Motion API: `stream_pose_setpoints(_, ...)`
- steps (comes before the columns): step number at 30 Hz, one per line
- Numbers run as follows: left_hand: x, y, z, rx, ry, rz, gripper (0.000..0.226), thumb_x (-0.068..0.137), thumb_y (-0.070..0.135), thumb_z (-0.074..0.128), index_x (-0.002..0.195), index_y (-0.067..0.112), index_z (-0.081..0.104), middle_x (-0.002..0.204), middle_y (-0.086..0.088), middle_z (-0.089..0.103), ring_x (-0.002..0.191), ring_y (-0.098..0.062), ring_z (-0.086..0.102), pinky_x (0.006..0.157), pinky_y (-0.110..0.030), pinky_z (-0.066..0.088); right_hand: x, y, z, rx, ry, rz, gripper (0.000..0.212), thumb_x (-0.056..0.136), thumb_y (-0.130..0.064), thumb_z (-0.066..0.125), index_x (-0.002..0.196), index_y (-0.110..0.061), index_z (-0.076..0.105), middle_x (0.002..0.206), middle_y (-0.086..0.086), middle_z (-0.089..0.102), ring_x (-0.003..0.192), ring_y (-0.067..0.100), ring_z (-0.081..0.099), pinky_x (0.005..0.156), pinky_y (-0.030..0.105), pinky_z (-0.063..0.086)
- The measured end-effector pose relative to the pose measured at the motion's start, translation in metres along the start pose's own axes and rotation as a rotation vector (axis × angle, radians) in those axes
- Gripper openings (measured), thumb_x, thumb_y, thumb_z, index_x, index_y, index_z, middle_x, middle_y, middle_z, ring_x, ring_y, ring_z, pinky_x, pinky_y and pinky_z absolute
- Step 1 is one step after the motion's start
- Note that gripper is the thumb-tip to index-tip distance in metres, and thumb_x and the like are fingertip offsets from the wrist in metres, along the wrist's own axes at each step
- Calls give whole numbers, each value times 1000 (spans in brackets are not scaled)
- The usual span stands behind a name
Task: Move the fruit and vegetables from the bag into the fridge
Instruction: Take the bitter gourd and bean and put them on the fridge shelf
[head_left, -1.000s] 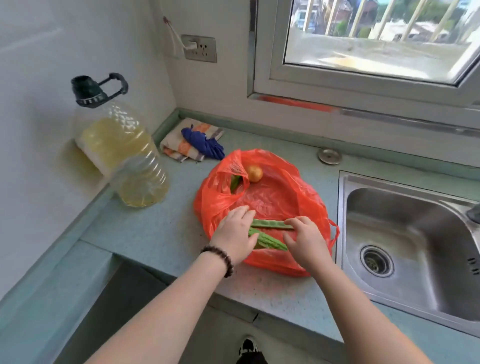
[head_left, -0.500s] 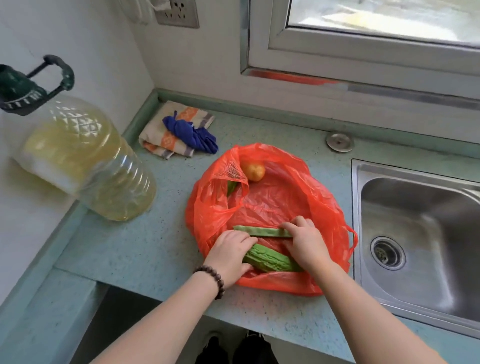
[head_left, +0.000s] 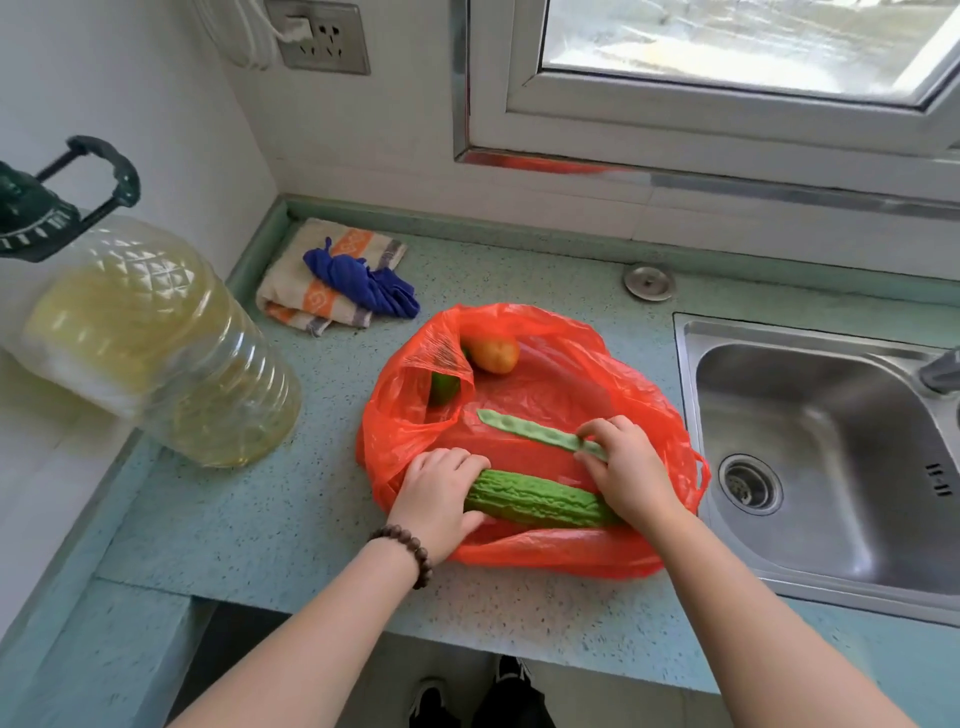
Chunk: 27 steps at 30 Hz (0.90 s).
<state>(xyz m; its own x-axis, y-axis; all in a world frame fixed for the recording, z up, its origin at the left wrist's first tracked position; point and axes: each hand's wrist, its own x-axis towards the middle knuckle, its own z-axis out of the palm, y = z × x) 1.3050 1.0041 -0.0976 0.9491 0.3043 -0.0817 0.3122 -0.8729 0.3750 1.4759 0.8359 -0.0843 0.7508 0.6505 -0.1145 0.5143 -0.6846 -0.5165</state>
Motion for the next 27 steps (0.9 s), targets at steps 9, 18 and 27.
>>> stream_pose_setpoints(9, 10, 5, -22, -154, 125, -17, 57, 74, 27, 71, 127, 30, 51, 109, 4, 51, 104, -19, 47, 94, -35, 36, -5, -19, -69, 241, 281, 28, 14, 83, -16, 66, 96, -17, 61, 89, 3, 56, 82, 16, 54, 71, 20, 34)
stream_pose_setpoints(18, 24, 22, -53, -277, 230, -29, 48, 74, 25, 73, 118, 29, 55, 105, 2, 53, 101, -21, 49, 91, -38, 42, -28, -41, -109, 446, 593, 47, 12, 85, -15, 63, 96, -19, 57, 89, 4, 60, 79, 15, 57, 69, 20, 45)
stream_pose_setpoints(27, 42, 66, -89, -496, 276, 97, 46, 72, 30, 77, 113, 24, 58, 97, 1, 53, 93, -19, 53, 82, -30, 41, -82, -54, -151, 555, 857, 102, 15, 86, -17, 62, 100, -18, 56, 80, -3, 57, 74, 11, 55, 72, 25, 46)
